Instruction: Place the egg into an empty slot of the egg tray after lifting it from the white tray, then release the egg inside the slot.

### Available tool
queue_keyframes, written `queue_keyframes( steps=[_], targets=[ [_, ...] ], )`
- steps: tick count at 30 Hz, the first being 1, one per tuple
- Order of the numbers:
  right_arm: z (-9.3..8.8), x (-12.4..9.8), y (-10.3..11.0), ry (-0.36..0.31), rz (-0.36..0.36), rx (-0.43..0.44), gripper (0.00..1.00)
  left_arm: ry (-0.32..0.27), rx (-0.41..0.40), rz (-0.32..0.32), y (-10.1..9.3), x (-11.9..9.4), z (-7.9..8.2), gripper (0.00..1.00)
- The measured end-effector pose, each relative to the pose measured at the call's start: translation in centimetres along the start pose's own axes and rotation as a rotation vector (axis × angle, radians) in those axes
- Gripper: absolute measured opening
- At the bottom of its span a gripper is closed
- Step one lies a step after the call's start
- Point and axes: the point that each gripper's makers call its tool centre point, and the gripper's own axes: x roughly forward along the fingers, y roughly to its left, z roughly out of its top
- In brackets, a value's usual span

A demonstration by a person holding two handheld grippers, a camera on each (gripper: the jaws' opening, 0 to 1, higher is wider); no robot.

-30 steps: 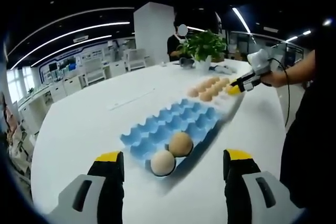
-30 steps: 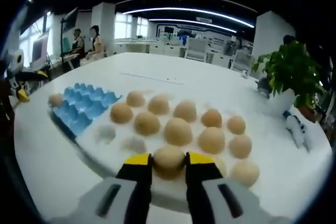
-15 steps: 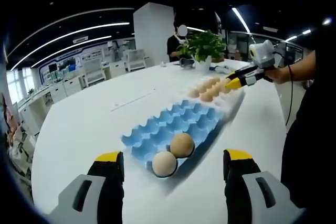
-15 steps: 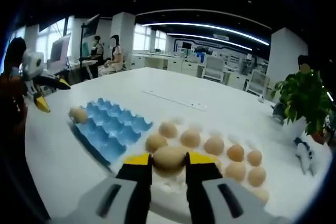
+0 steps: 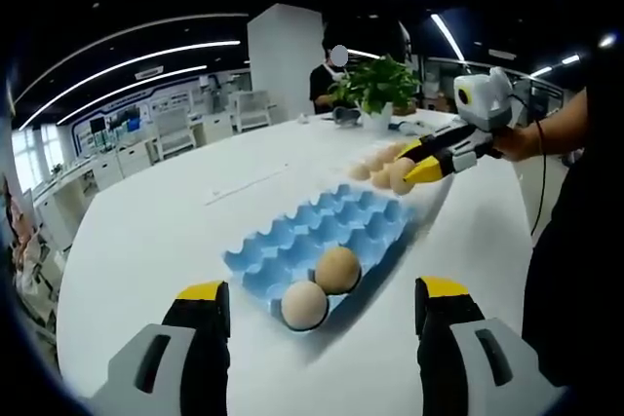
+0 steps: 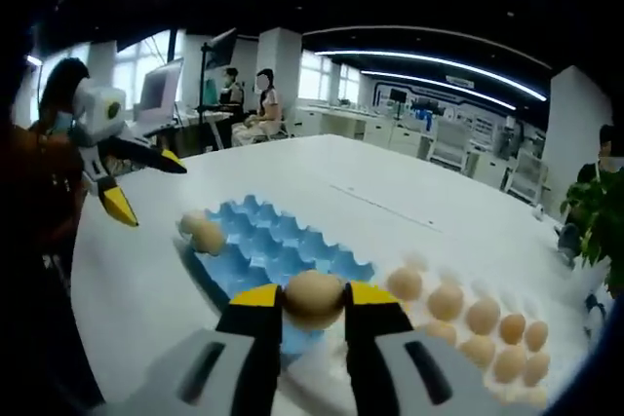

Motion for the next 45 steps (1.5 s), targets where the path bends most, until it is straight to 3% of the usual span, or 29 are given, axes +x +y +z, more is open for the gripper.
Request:
queue_keyframes(
  steps=[8, 19, 28, 45],
  targets=[
    [1.0, 2.5, 3.5, -0.007, 0.106, -0.039, 0.24, 0.006, 0.004, 0.003, 0.2, -0.3, -0.2, 0.77],
    [1.3, 4.7, 6.5, 0.007, 0.199, -0.121, 0.24, 0.008, 0.002, 0.003, 0.4, -0.3, -0.3, 0.77],
    [0.6, 5.8, 7.8, 0.03, 0.247, -0.179, 0.24, 0.005, 0.003, 0.002, 0.8, -0.3, -0.7, 0.77],
    [-0.1, 6.4, 8.4, 0.056, 0.282, -0.197, 0.24, 0.006, -0.002, 0.003, 0.6, -0.3, -0.6, 0.77]
  ],
)
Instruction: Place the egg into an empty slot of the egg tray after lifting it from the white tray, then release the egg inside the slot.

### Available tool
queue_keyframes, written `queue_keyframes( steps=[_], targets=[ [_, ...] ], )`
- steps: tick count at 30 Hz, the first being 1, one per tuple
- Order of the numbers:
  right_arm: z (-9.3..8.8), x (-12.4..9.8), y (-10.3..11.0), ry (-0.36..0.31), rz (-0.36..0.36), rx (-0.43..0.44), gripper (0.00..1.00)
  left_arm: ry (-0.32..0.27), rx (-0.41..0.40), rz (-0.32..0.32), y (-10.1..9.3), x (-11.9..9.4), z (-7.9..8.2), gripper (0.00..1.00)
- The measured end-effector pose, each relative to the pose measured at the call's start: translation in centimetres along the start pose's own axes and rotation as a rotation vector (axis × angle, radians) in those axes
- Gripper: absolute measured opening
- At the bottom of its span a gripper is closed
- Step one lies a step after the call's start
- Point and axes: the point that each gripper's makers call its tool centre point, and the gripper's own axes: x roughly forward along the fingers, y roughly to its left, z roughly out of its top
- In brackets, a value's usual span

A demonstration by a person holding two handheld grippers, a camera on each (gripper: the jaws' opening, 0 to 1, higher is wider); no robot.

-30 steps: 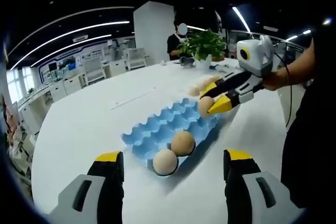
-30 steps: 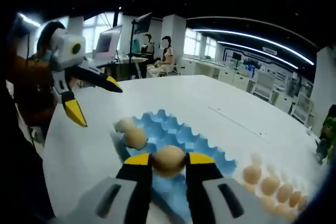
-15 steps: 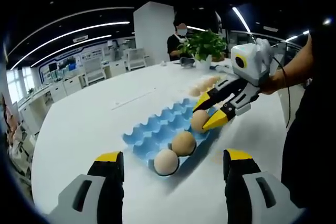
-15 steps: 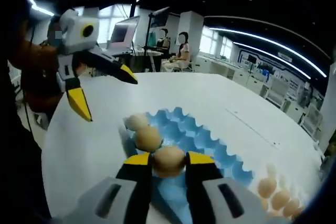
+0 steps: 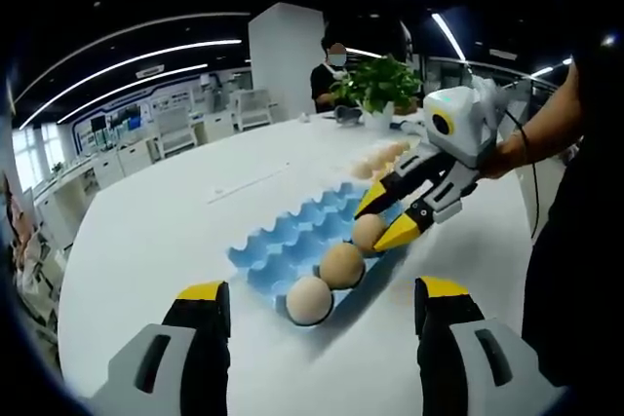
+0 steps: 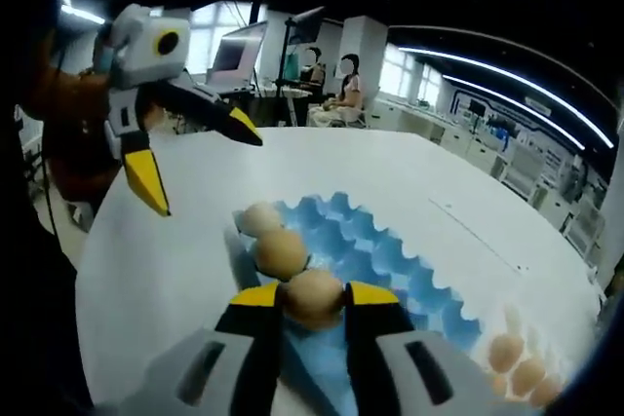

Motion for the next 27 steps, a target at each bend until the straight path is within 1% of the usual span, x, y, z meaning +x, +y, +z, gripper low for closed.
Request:
queue_keyframes(
  steps=[11, 13, 27],
  targets=[
    [-0.22, 0.26, 0.52, 0.006, 0.026, 0.006, 0.24, 0.0, -0.001, 0.001, -0.05, -0.04, 0.08, 0.77],
    [-0.29, 0.33, 0.62, 0.004, 0.027, 0.001, 0.24, 0.001, -0.003, -0.001, -0.11, -0.05, 0.05, 0.77],
    [-0.59, 0.36, 0.56, -0.007, 0.027, 0.031, 0.25, 0.009, 0.001, -0.005, -0.08, -0.04, -0.15, 0.77]
  ],
)
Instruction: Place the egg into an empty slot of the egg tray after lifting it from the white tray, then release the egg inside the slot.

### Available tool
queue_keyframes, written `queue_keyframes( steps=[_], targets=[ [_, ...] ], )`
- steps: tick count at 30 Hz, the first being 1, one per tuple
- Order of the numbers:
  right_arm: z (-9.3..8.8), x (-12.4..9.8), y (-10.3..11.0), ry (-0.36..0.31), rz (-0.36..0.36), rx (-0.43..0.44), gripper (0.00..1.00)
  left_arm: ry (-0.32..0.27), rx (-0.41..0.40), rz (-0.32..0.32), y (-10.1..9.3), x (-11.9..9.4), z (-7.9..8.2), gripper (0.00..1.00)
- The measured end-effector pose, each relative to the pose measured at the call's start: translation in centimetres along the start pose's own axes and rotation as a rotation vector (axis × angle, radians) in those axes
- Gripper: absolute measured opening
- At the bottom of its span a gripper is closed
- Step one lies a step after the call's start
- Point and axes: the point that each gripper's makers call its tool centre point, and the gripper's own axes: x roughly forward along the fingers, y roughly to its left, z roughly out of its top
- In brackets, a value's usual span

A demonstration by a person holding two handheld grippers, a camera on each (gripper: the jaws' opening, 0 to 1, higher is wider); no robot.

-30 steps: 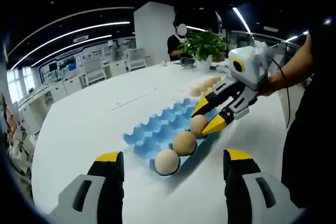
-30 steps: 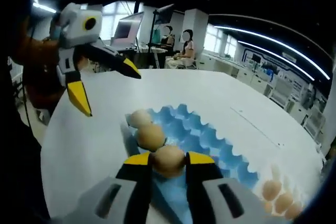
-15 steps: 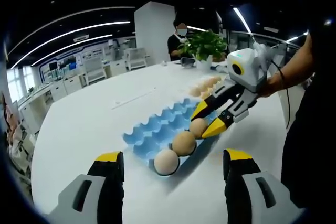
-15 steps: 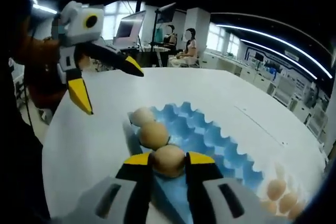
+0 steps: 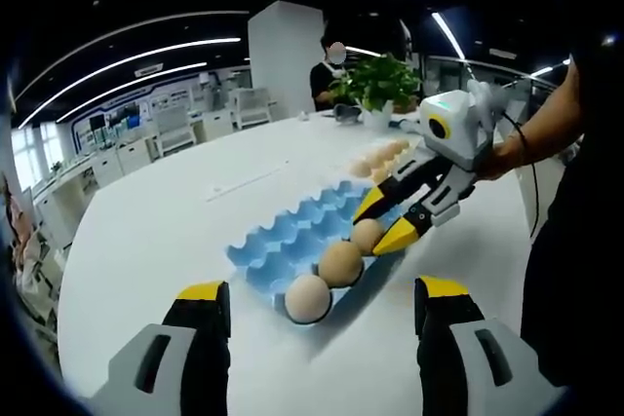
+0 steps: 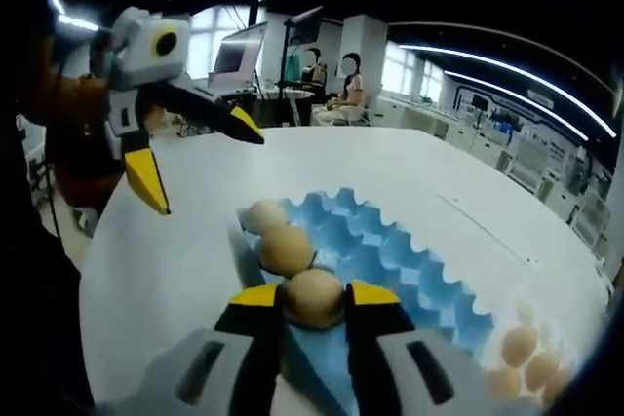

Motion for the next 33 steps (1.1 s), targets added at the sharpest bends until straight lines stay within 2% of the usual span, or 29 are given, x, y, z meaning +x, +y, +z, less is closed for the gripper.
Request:
queue_keyframes(
  steps=[13, 20, 27, 33],
  targets=[
    [-0.1, -0.2, 0.0, -0.014, -0.021, -0.048, 0.25, 0.004, 0.002, 0.004, 0.0, -0.1, 0.0, 0.77],
    [-0.2, -1.0, -0.1, -0.024, -0.038, -0.036, 0.24, 0.004, -0.003, 0.008, 0.1, -0.1, 0.0, 0.77],
    [0.5, -3.0, -0.8, -0.076, -0.089, -0.012, 0.24, 0.0, 0.003, 0.004, -0.2, 0.0, 0.3, 0.77],
    [-0.9, -5.1, -2.1, -0.07, -0.142, 0.029, 0.24, 0.003, 0.008, 0.0, -0.3, 0.1, 0.4, 0.77]
  ],
)
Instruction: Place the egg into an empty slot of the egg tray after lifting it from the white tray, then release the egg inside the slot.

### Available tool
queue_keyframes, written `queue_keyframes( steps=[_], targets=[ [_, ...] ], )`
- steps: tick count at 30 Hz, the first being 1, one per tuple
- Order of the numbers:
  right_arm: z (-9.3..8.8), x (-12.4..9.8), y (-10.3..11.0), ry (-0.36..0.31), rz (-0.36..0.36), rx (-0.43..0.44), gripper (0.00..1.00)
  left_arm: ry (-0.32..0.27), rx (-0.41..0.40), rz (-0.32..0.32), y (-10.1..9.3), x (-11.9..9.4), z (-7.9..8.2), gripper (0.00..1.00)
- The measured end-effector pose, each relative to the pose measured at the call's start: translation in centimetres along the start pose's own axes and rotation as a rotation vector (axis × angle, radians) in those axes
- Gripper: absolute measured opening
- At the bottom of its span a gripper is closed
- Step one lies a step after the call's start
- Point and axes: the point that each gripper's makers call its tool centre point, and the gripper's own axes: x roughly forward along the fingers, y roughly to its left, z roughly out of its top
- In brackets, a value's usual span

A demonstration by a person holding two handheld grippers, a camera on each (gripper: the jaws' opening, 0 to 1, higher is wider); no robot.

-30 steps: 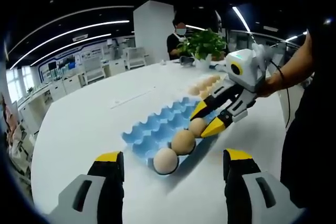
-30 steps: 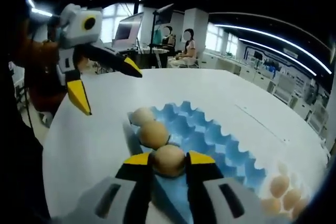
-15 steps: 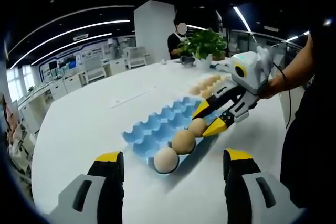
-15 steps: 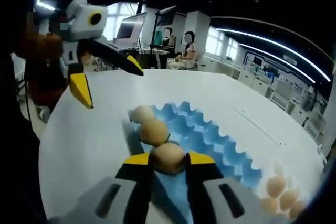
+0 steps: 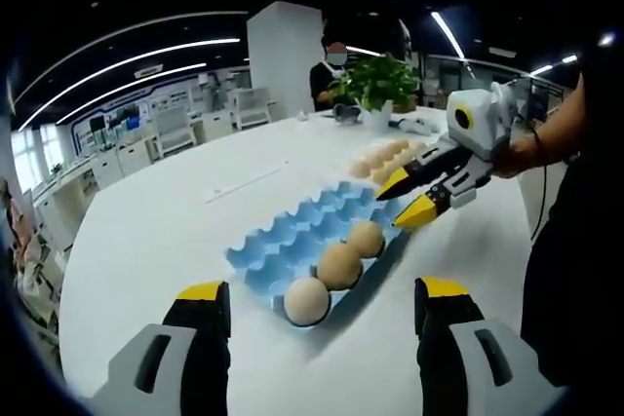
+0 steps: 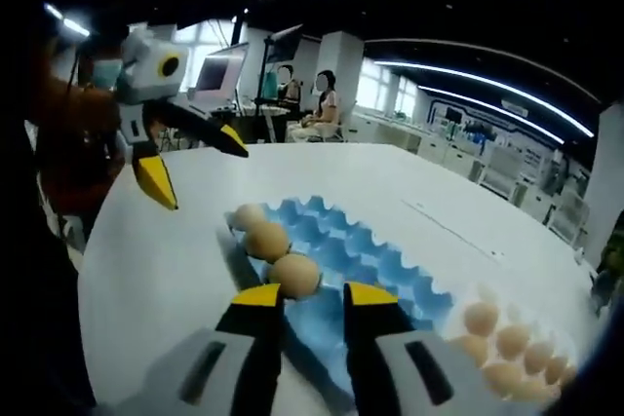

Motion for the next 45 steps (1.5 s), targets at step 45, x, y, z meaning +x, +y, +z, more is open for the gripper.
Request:
queue_keyframes(
  steps=[45],
  targets=[
    [-13.4, -16.6, -18.0, 0.115, -0.785, 0.437, 0.25, -0.004, 0.004, -0.015, -0.4, 0.3, 0.4, 0.76]
  ],
)
